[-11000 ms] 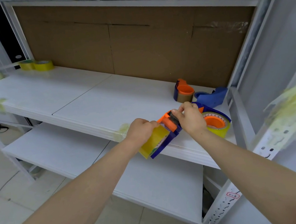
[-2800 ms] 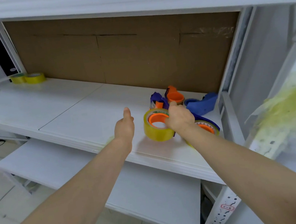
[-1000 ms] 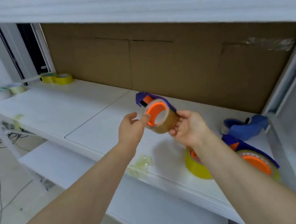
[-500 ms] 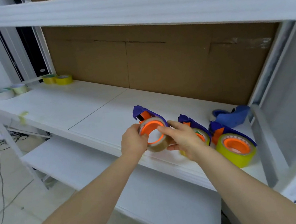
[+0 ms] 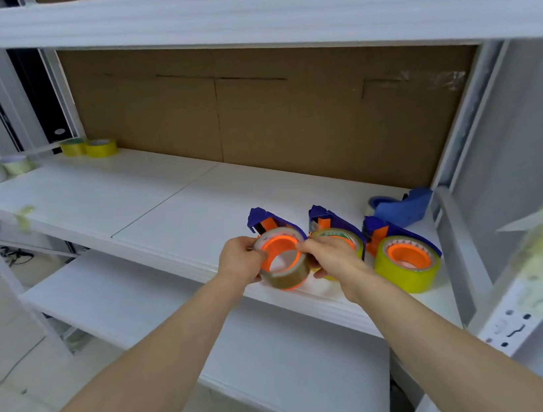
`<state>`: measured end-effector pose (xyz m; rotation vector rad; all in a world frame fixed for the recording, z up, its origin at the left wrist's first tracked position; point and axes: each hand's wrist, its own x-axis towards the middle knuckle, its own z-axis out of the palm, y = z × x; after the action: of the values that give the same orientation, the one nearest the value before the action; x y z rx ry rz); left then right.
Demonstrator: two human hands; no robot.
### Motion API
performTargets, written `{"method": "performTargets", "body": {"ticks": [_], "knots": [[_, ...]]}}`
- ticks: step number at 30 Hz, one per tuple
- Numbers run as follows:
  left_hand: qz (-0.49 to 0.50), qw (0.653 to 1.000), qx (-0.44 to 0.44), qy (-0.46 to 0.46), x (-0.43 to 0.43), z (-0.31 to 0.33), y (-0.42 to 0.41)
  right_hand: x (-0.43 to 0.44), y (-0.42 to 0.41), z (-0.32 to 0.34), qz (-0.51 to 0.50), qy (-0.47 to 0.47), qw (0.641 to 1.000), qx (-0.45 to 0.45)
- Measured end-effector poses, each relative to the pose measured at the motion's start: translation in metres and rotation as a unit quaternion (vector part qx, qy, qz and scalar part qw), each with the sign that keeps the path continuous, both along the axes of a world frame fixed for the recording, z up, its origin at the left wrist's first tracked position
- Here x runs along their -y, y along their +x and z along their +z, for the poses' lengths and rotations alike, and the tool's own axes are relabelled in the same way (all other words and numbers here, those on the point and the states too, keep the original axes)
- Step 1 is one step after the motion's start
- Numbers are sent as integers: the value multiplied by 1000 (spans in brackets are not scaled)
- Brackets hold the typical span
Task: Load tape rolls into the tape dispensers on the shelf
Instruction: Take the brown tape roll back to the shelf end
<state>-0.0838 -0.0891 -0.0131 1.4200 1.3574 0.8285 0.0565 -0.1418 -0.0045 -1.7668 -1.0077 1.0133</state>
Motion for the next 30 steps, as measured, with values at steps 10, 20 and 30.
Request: {"method": "performTargets", "body": {"ticks": [10, 20, 30], "knots": [[43, 999, 17, -17, -12, 0, -15, -10, -6, 3, -10, 5, 992, -122], [8, 999, 27, -19, -16, 6, -20, -21, -10, 9, -27, 24, 980, -197], [-5, 997, 73, -6, -15, 10, -19, -19, 3, 0, -84, 84, 919, -375]]}}
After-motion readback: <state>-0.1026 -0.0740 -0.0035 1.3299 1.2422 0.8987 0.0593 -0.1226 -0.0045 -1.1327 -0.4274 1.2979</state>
